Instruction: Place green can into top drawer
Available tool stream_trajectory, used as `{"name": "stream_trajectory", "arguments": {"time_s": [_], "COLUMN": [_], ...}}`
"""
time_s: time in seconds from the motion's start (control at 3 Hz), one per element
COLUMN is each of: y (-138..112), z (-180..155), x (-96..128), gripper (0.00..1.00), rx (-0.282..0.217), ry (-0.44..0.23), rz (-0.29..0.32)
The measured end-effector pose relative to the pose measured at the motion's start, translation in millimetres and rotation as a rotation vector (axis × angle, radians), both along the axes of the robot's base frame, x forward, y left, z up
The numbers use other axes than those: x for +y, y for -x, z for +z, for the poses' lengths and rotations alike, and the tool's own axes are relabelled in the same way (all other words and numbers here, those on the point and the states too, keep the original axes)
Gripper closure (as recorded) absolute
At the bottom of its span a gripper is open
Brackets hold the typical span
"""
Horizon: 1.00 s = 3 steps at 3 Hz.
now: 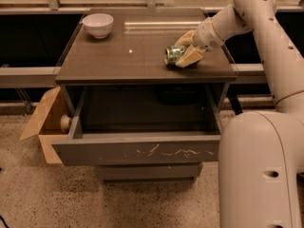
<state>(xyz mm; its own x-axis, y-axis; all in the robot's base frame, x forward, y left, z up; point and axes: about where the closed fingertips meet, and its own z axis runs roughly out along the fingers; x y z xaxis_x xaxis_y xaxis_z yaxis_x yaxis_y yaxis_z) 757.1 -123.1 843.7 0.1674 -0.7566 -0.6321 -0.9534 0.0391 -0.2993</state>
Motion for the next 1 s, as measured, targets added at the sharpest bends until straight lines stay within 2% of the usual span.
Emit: {"name": "stream_trajectory", "arguments": {"time_s": [0.33,0.67,1.0], "y": [6.3,25.4,51.8], "z": [14.3,45.1,57.3], "x": [-1.4,3.1,18.1], "gripper": [0.87,1.0,1.0], "rx": [-0.023,-0.062,-0.039], "ry": [-0.016,-0.062,-0.13], "rz": [0.006,0.034,0.068]}}
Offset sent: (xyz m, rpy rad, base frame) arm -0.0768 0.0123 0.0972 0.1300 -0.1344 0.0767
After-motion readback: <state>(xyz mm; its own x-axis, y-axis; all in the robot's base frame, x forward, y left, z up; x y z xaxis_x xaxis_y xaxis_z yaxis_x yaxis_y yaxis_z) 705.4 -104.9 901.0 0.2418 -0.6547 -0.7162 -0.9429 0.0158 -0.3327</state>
